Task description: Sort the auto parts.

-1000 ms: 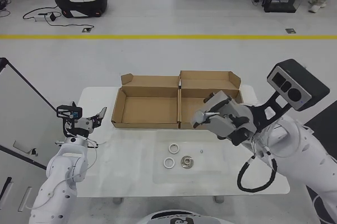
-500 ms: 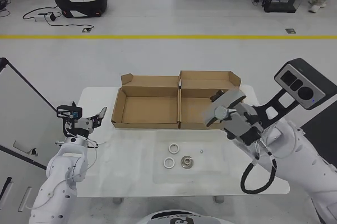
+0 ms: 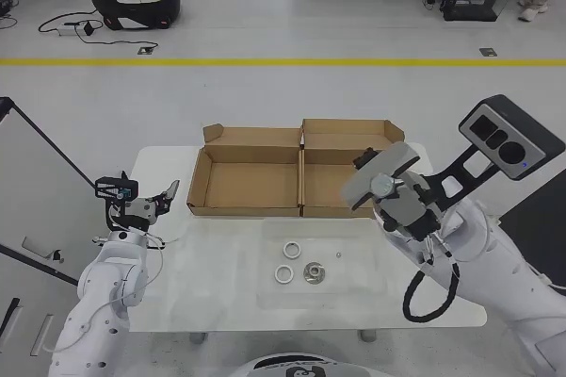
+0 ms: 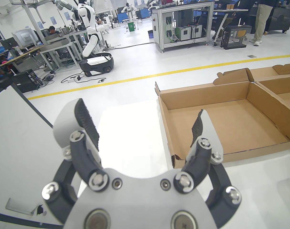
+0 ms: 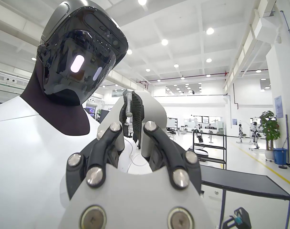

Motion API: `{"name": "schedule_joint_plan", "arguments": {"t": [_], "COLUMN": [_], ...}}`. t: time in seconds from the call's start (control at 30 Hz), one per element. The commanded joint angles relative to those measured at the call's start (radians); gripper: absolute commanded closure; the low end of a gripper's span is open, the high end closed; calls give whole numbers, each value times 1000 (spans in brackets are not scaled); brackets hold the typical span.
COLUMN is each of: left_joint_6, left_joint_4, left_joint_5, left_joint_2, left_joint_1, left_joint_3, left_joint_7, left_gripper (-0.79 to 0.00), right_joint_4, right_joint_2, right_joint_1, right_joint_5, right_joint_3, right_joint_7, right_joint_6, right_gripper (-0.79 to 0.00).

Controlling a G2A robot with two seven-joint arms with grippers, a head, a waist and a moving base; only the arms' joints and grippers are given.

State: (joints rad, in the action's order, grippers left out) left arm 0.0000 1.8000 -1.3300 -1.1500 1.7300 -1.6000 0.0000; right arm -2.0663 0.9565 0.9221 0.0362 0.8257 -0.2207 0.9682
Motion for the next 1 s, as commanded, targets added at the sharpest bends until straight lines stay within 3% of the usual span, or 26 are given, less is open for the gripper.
{"name": "schedule_joint_plan", "arguments": {"t": [0.0, 0.7, 0.97], "left_joint_6": [0, 0, 0], "left_joint_4": [0, 0, 0], "left_joint_5": [0, 0, 0], "left_joint_2": [0, 0, 0], "left_joint_1": [0, 0, 0], "left_joint_3": [0, 0, 0], "left_joint_7": [0, 0, 0], "left_gripper": [-785, -785, -785], "right_joint_4": [0, 0, 96], "right_joint_2": [0, 0, -30], "right_joint_1": [0, 4, 79], "right_joint_5": [0, 2, -73], "right_joint_3": [0, 4, 173], "right_joint_7": [0, 5, 137], "right_joint_6": [0, -10, 31], "right_gripper": [0, 0, 0]}}
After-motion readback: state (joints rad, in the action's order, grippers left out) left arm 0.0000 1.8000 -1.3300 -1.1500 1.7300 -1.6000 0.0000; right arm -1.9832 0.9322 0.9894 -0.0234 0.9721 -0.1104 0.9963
